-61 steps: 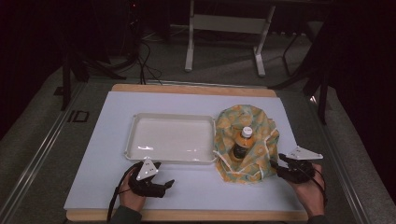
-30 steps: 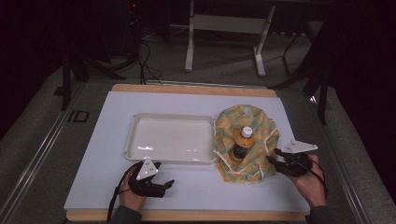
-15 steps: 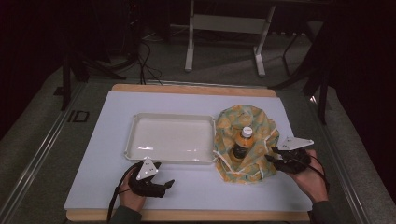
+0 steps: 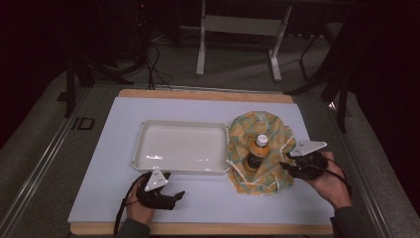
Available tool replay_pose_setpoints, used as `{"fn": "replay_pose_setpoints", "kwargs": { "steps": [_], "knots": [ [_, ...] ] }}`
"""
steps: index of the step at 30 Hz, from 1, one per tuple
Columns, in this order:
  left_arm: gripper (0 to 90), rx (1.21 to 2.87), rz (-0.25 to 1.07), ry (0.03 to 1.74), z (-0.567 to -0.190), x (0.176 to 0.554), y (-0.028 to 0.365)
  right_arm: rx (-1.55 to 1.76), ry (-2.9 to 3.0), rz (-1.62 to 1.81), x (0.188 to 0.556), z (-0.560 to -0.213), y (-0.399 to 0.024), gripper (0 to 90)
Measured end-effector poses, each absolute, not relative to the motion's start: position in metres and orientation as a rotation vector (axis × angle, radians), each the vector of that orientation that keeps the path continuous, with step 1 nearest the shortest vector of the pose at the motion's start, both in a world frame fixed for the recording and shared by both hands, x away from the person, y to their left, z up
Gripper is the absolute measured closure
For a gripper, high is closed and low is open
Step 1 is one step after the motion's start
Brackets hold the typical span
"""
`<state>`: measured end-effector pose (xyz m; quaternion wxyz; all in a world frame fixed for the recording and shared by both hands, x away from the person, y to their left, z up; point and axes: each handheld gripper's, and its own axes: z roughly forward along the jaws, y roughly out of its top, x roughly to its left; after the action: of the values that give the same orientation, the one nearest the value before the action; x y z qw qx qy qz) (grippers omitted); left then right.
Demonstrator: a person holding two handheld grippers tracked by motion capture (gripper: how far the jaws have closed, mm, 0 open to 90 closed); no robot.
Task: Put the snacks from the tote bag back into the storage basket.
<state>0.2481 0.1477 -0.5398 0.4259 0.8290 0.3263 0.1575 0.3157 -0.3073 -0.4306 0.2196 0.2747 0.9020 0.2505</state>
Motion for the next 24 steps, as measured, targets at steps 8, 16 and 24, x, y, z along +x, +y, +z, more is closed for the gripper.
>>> {"fn": "replay_pose_setpoints", "kwargs": {
  "steps": [8,16,24],
  "knots": [
    [18.2,2.069,0.395,0.814,-0.54,0.248,0.148,0.7,2.538,0.669,0.321,-0.42,-0.302,58.0],
    [18.1,2.069,0.394,0.815,-0.54,0.248,0.148,0.667,2.561,0.642,0.324,-0.412,-0.298,58.9],
    [18.1,2.068,0.393,0.813,-0.54,0.248,0.148,0.621,2.571,0.655,0.324,-0.401,-0.292,60.5]
  ]
}}
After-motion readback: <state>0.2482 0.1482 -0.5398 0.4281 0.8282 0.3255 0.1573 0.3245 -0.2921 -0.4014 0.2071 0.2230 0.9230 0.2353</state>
